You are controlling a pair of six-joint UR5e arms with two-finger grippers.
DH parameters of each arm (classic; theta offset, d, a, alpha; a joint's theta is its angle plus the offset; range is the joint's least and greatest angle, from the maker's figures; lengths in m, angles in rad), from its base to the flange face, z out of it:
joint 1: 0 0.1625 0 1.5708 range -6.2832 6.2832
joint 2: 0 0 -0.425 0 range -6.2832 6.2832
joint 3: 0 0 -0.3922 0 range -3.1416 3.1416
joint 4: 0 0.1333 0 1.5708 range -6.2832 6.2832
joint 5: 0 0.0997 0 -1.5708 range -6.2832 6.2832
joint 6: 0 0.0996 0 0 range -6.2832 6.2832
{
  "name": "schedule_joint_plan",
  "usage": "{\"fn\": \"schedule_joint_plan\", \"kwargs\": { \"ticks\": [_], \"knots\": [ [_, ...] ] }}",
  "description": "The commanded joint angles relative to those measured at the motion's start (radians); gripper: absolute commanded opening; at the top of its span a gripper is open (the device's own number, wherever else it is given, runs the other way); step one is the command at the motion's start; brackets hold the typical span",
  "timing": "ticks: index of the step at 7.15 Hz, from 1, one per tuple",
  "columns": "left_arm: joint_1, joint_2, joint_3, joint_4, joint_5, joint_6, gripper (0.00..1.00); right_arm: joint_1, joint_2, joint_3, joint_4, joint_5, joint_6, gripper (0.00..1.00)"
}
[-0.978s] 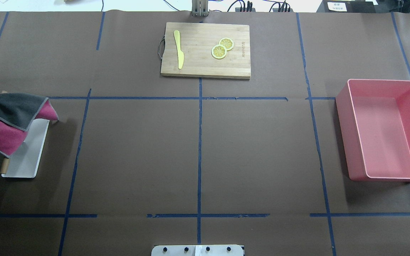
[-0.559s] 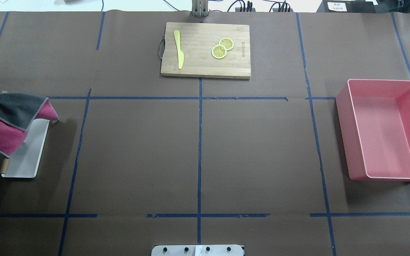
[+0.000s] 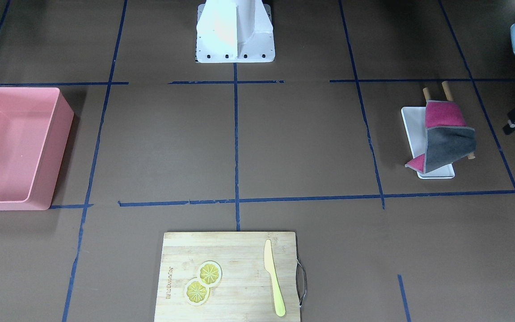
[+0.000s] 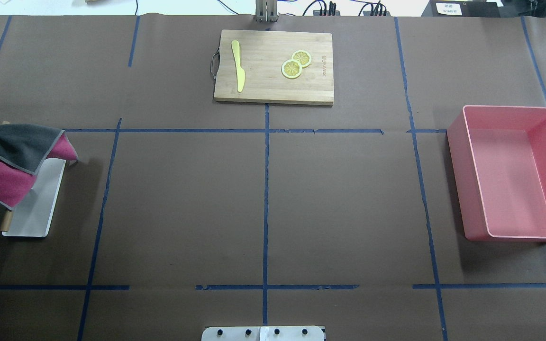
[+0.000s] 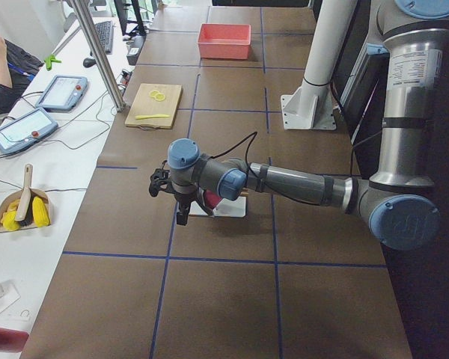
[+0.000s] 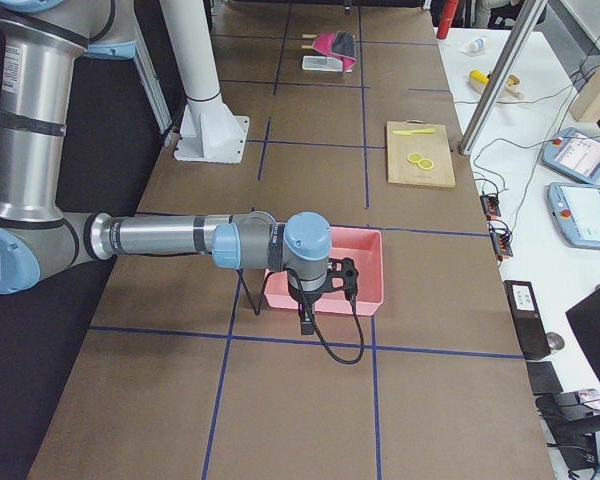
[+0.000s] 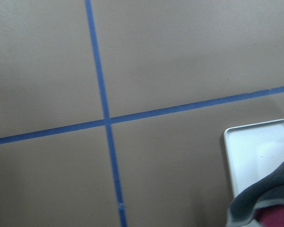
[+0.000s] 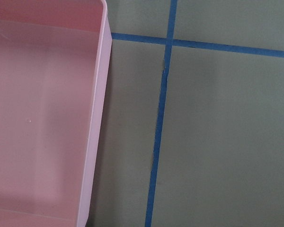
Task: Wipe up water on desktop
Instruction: 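Lower the left gripper onto the grey-and-pink cloth and close on it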
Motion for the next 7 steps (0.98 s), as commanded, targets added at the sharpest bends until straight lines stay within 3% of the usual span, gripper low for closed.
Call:
{"fn": "schedule_joint_plan", "kwargs": {
  "ticks": [1, 5, 7],
  "knots": [
    [0.126, 0.004, -0.076, -0.040, 0.017, -0.253, 1.00, 0.000, 0.000, -0.001, 0.000, 0.000, 0.000, 1.00],
    [0.159, 0.013, -0.054, -0.042, 0.050, -0.251, 0.99, 0.000, 0.000, -0.004, -0.002, 0.000, -0.002, 1.00],
    [0.162, 0.013, -0.047, -0.040, 0.051, -0.251, 0.73, 0.000, 0.000, -0.006, 0.000, 0.000, -0.002, 1.00]
  ]
}}
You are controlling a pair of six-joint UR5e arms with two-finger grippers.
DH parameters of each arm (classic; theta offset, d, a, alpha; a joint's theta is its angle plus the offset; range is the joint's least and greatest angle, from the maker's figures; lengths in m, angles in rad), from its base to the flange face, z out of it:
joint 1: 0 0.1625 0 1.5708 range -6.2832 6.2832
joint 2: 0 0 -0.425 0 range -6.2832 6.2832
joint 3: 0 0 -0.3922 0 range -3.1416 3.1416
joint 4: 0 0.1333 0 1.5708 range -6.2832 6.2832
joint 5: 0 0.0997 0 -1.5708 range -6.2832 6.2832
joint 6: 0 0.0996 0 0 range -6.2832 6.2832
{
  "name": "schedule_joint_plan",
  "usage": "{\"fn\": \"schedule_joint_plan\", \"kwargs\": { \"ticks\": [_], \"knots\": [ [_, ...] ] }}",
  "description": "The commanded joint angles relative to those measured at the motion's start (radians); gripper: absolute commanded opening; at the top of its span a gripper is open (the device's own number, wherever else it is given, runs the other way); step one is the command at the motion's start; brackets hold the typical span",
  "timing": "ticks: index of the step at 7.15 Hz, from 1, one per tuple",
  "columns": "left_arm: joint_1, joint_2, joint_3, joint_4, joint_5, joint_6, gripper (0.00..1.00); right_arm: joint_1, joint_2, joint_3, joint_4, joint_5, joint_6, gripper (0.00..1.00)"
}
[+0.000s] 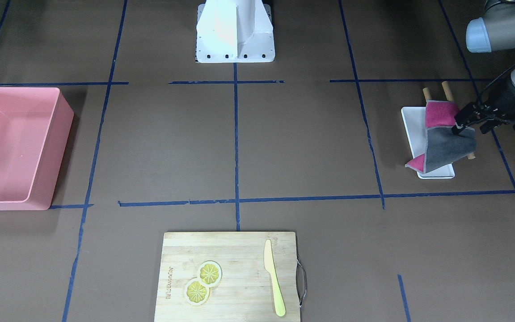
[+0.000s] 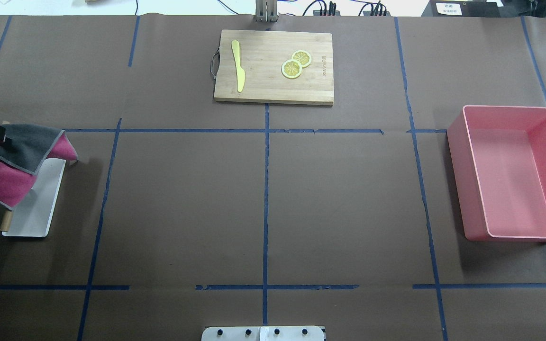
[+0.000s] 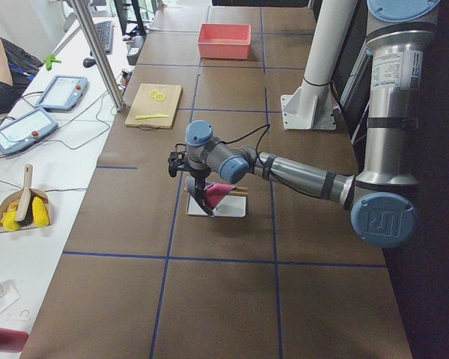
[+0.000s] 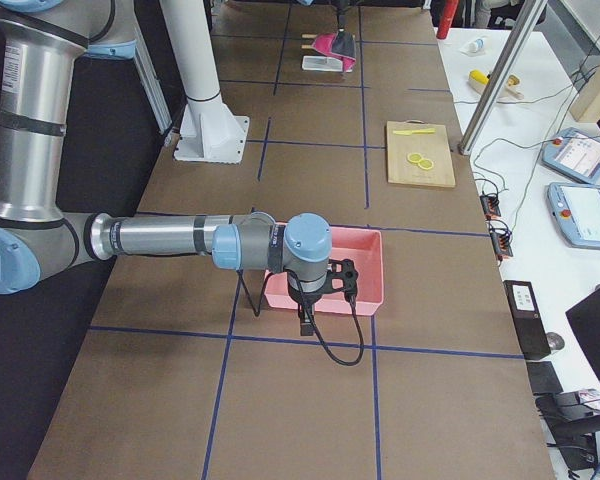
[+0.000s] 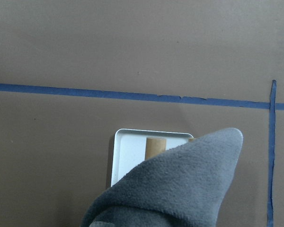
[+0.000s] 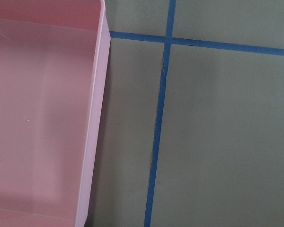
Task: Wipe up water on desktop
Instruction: 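Lower the left gripper onto the grey-and-pink cloth and close on it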
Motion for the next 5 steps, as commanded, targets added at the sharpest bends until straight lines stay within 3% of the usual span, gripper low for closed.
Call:
{"fn": "schedule_joint_plan", "kwargs": {
  "ticks": [1, 2, 3, 4, 5],
  "knots": [
    [0.007, -0.001, 0.009, 0.002, 0.001, 0.000, 0.70, 0.000, 0.000, -0.001, 0.000, 0.000, 0.000, 1.00],
    [0.007, 0.000, 0.010, 0.002, 0.001, 0.000, 0.68, 0.000, 0.000, -0.001, 0.000, 0.000, 0.000, 1.00],
    [0.007, 0.000, 0.010, 0.002, -0.001, 0.000, 0.57, 0.000, 0.000, -0.001, 0.000, 0.000, 0.000, 1.00],
    [0.007, -0.001, 0.010, 0.002, -0.001, 0.000, 0.26, -0.002, 0.000, -0.001, 0.000, -0.002, 0.000, 1.00],
    [0.007, 0.000, 0.009, 0.002, -0.001, 0.000, 0.07, -0.002, 0.000, -0.001, 0.001, -0.002, 0.000, 1.00]
  ]
}}
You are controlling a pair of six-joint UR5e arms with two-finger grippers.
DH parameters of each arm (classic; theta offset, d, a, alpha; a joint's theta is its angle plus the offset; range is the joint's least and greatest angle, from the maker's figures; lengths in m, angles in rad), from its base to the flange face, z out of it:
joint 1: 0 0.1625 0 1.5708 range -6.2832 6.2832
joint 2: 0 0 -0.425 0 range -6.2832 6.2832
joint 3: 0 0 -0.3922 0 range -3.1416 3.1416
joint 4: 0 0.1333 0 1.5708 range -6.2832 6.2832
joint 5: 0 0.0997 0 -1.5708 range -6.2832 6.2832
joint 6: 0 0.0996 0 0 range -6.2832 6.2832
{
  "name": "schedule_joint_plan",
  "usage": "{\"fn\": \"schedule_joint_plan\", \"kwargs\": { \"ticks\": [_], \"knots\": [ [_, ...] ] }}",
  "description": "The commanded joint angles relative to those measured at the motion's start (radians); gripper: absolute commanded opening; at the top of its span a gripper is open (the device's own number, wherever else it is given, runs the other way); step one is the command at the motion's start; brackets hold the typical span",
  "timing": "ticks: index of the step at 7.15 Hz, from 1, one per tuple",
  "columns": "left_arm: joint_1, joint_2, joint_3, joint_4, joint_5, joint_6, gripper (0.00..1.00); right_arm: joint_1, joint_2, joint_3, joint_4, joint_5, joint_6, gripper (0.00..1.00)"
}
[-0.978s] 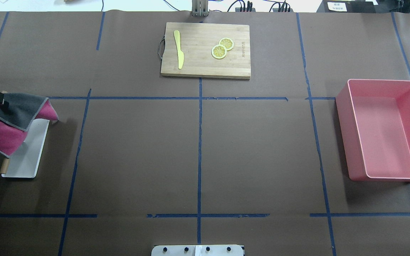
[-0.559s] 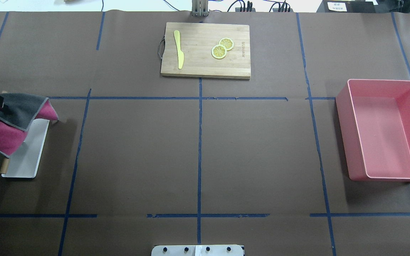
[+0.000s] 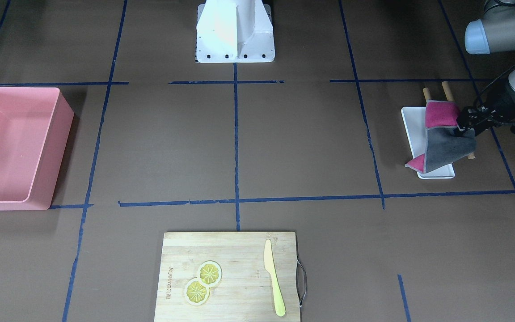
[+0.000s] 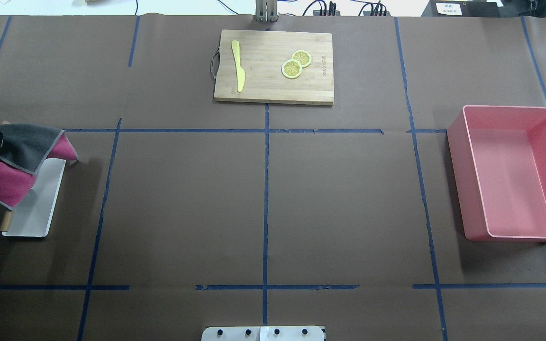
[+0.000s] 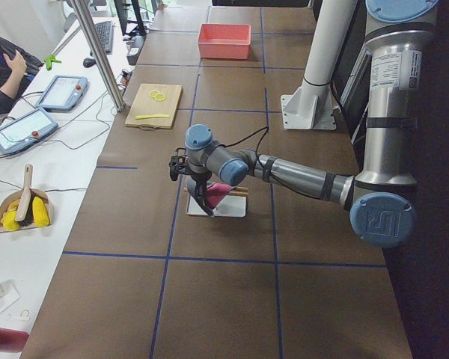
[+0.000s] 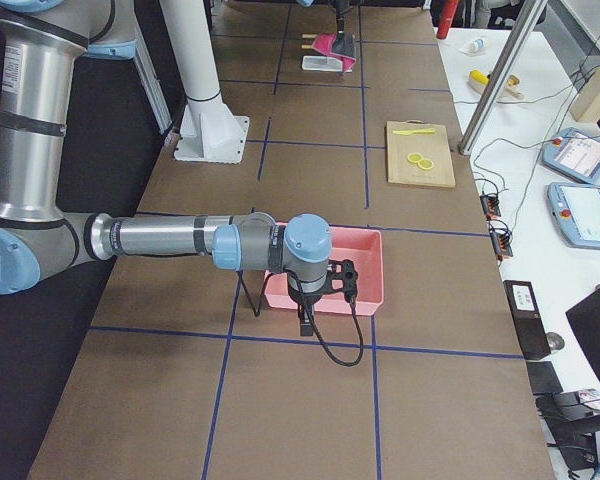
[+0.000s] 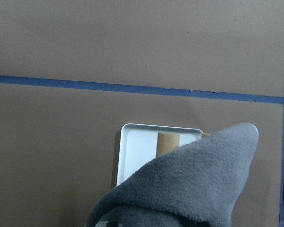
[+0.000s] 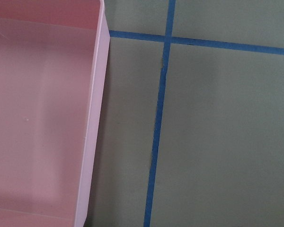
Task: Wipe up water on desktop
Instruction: 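Lower the left gripper onto the grey-and-pink cloth and close on it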
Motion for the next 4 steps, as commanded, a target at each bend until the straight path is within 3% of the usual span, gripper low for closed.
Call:
{"fn": "schedule_joint_plan", "kwargs": {
  "ticks": [1, 4],
  "knots": [
    [0.000, 0.001, -0.003, 0.000, 0.000, 0.000, 0.01, -0.001, 0.000, 0.000, 0.001, -0.001, 0.000, 1.00],
    [-0.008, 0.004, -0.029, 0.000, 0.000, 0.002, 0.00, -0.001, 0.000, 0.003, 0.001, 0.001, 0.000, 1.00]
  ]
}}
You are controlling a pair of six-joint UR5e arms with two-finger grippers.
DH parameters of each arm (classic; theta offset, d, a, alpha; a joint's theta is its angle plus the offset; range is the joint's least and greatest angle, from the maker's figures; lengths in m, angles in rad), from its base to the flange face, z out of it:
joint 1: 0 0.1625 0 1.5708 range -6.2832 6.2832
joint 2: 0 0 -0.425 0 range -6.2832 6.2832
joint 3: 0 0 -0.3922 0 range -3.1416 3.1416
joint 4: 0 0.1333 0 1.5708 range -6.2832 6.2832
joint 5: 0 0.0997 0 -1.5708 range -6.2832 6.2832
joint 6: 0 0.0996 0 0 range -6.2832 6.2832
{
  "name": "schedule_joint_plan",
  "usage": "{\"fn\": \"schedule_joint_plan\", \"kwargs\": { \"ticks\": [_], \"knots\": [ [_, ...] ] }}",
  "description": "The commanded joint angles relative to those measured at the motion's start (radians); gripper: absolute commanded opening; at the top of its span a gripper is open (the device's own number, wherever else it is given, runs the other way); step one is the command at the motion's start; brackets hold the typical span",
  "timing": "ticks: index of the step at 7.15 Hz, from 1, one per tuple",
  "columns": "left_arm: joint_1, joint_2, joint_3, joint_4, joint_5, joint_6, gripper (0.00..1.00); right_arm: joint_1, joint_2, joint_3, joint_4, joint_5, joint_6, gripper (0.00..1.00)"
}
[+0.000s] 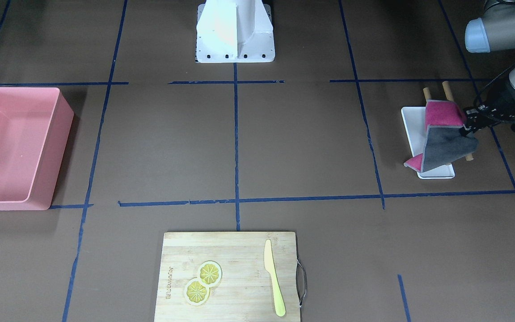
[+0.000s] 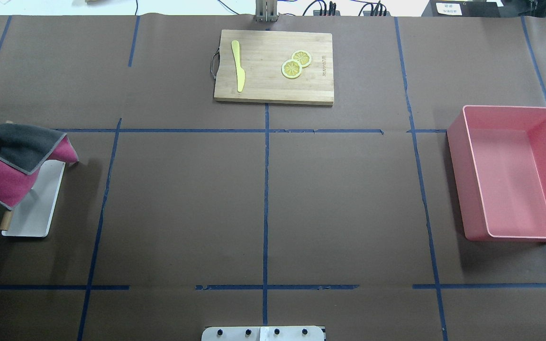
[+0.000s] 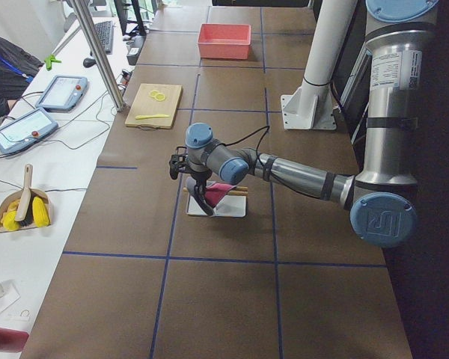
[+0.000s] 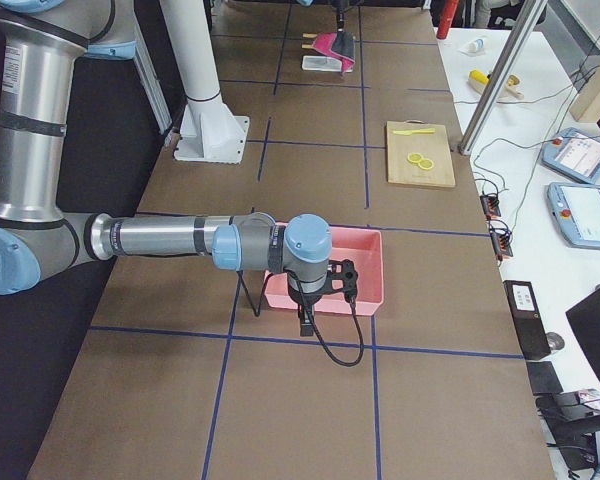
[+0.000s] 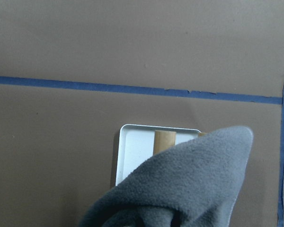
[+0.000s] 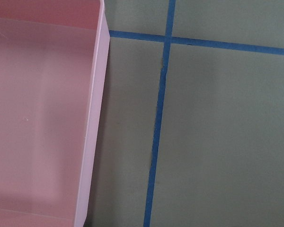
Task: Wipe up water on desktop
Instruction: 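Lower the left gripper onto the grey-and-pink cloth and close on it, then lift the cloth off the stand with the left gripper toward the table center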
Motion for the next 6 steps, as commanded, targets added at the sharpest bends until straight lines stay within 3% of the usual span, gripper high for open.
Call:
{"fn": "schedule_joint_plan", "kwargs": {
  "ticks": [1, 4, 6],
  "knots": [
    [-0.007, 0.003, -0.028, 0.000, 0.000, 0.000, 0.00, 0.000, 0.000, 0.006, 0.000, 0.001, 0.000, 1.00],
    [-0.010, 0.018, -0.080, 0.003, -0.009, -0.020, 0.00, 0.000, 0.000, 0.010, 0.035, 0.027, 0.001, 1.00],
    [-0.007, -0.023, -0.095, 0.003, -0.011, -0.185, 0.00, 0.000, -0.003, 0.012, 0.138, 0.101, 0.005, 1.00]
  ]
}}
